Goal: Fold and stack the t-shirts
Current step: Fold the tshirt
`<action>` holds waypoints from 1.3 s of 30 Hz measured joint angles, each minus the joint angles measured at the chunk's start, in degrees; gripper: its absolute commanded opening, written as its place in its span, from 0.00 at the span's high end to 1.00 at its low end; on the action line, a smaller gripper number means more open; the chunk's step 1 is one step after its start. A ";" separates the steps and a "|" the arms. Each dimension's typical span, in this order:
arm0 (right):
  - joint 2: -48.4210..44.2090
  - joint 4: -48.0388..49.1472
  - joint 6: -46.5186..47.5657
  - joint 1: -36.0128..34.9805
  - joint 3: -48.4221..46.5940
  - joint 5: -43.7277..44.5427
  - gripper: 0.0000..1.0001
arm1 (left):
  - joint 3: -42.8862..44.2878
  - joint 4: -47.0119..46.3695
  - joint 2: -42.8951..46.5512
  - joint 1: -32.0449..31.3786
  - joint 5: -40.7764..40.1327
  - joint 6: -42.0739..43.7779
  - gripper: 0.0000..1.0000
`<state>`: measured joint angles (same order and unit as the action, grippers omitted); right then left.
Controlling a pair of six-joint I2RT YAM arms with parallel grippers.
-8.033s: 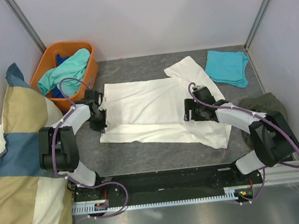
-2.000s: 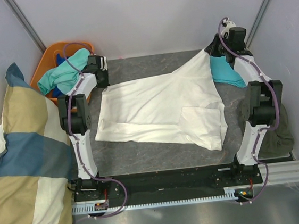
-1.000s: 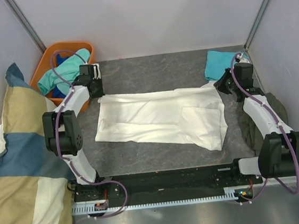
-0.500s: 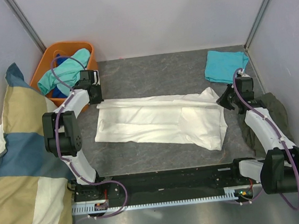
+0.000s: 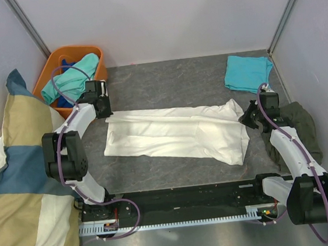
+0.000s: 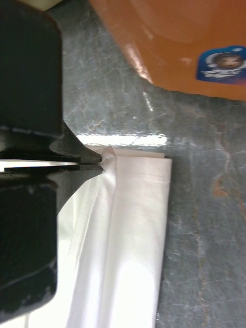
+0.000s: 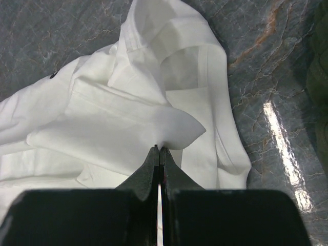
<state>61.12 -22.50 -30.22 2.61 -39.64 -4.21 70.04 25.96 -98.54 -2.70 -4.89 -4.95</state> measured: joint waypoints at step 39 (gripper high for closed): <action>3.67 0.81 1.05 0.02 -3.02 2.16 0.48 | -19.10 -10.12 36.87 -1.05 5.53 -7.74 0.00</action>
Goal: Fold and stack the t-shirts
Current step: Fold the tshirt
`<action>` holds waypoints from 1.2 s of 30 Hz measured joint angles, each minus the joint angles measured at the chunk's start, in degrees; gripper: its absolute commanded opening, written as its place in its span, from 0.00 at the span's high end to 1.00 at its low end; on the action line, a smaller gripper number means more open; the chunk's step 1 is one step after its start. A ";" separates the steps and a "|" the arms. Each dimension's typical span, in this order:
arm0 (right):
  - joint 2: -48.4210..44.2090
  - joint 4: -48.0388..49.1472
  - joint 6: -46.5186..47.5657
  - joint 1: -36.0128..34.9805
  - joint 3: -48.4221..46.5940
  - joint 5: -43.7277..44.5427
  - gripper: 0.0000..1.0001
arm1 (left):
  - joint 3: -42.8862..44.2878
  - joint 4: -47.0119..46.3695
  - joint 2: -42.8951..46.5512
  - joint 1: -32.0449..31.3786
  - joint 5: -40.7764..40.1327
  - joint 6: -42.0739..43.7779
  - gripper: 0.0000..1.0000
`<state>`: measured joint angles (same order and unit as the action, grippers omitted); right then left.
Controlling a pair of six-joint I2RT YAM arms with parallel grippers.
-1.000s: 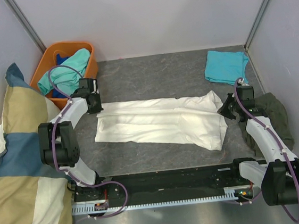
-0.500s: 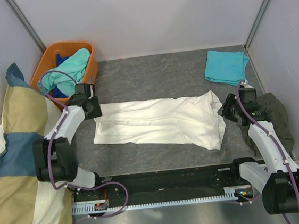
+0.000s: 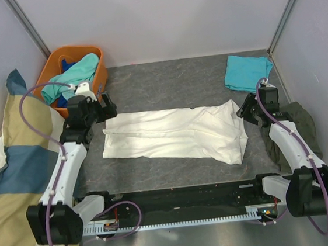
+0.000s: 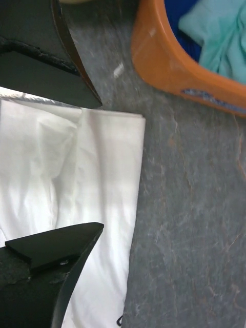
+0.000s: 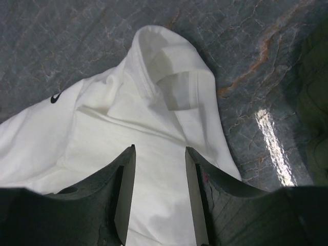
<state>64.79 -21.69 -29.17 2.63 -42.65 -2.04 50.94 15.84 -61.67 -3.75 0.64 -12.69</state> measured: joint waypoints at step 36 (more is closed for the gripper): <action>-10.08 -4.31 -2.05 -0.02 -3.58 -3.26 0.42 | 74.05 11.26 -84.17 -30.01 38.42 18.49 0.07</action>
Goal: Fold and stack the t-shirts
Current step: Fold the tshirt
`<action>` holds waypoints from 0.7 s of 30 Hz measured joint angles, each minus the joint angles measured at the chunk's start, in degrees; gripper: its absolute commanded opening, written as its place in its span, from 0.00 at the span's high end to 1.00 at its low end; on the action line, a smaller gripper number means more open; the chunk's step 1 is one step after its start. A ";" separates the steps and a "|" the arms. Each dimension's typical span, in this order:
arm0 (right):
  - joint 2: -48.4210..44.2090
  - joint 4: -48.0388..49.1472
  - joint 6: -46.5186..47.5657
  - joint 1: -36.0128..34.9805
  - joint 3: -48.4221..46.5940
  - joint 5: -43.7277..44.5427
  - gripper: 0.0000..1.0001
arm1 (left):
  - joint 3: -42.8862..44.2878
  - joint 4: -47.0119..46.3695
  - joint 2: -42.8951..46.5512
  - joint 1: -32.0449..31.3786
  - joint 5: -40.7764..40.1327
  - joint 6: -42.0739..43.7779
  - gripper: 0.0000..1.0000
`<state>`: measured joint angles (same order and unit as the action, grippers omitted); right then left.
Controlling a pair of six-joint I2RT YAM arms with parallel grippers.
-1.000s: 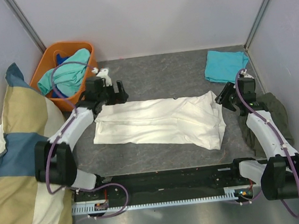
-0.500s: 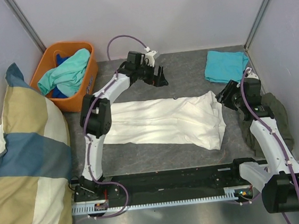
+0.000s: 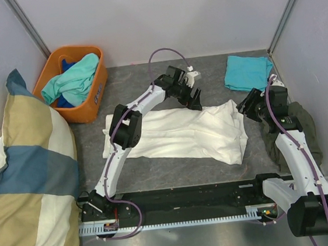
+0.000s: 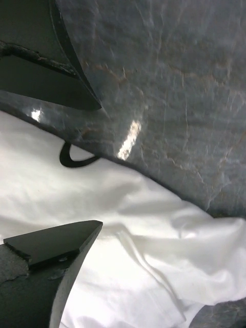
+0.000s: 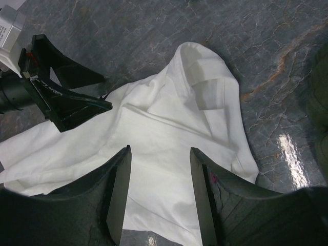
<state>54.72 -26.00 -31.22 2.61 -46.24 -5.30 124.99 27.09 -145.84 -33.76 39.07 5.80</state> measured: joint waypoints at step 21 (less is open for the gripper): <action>-0.04 -1.05 0.15 0.00 0.00 0.02 0.39 | 0.46 4.22 -0.04 -4.44 -2.73 4.74 0.98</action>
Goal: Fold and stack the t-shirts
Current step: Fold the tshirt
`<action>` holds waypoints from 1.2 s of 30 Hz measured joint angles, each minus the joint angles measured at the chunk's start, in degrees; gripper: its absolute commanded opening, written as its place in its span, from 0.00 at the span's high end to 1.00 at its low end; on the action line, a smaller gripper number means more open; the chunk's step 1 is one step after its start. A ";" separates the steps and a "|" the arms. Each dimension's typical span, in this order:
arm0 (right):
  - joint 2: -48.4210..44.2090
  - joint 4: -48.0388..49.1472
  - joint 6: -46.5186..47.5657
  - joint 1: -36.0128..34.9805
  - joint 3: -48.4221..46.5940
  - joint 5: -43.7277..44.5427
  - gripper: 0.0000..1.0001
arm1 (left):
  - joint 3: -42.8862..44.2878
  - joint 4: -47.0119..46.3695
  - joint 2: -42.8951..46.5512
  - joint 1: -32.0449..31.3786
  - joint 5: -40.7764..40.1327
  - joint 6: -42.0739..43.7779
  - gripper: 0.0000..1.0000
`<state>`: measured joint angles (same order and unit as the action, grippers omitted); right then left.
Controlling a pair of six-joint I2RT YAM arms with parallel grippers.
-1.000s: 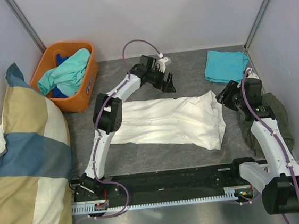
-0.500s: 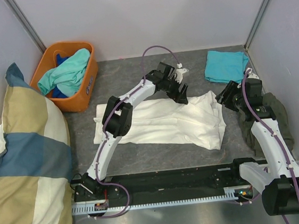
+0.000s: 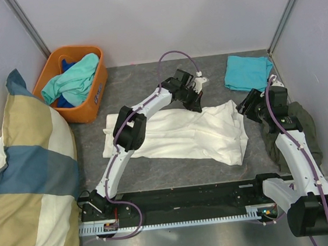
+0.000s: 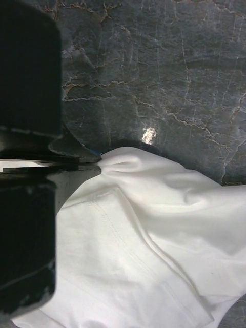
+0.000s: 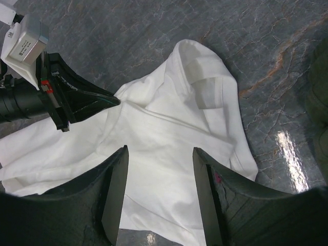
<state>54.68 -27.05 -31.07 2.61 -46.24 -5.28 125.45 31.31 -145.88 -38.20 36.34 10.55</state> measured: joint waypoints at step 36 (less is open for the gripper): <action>4.26 1.92 0.28 -7.15 0.90 -4.24 0.39 | -6.21 -19.91 4.42 27.80 -16.28 -38.71 0.00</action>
<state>58.94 -25.12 -30.79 -4.54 -45.34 -9.52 119.24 11.40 -141.47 -10.39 20.05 -28.16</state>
